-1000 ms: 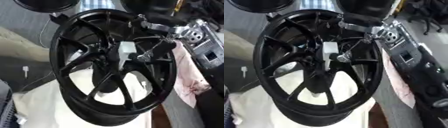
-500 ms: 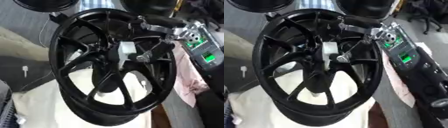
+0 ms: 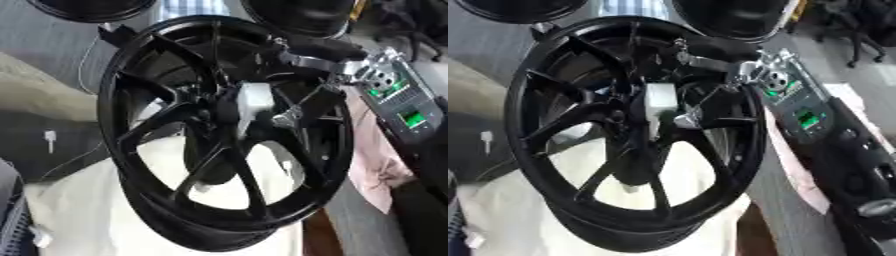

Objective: Pull the pin out of the wheel hub.

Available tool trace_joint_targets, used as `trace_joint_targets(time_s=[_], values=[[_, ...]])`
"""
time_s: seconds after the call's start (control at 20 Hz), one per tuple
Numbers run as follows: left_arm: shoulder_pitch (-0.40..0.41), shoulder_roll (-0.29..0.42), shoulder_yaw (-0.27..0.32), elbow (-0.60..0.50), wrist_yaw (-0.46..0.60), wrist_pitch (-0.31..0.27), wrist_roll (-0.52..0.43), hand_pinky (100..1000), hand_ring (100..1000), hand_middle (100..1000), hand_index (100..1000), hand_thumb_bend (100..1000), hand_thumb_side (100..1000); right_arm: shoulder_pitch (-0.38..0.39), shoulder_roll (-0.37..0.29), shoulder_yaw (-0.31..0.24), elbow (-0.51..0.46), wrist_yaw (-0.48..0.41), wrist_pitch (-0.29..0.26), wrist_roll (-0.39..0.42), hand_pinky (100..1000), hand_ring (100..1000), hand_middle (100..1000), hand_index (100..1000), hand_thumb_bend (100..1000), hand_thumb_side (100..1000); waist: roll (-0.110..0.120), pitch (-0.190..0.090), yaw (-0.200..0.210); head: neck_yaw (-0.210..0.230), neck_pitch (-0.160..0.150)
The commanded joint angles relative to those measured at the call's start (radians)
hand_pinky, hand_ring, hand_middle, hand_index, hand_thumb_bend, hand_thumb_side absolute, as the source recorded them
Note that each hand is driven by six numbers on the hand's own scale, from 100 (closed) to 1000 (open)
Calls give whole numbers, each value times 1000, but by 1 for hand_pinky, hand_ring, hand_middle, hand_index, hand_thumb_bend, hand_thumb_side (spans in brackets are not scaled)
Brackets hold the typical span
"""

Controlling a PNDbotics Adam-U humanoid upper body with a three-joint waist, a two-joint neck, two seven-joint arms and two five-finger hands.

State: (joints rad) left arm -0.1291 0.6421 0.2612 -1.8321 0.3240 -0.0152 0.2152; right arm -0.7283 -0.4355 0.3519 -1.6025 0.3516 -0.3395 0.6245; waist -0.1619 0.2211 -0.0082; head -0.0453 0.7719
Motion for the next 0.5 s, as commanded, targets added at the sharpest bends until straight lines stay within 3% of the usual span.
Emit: trace_joint_targets(time_s=[0.05,0.5], values=[[-5,33,5,-16,-3,-2,-3,301,440,465,610,100,771,-12,-13,-15,-2,4,-2,-5,851,835,640,863,307,199,10,-11,2,-3,-2],[-6,34,4,-18,-4,-4,-5,302,440,466,610,100,771,-8,-11,-18,14,19,-5,-5,850,836,582,850,301,215,10,-7,6,-5,-2]])
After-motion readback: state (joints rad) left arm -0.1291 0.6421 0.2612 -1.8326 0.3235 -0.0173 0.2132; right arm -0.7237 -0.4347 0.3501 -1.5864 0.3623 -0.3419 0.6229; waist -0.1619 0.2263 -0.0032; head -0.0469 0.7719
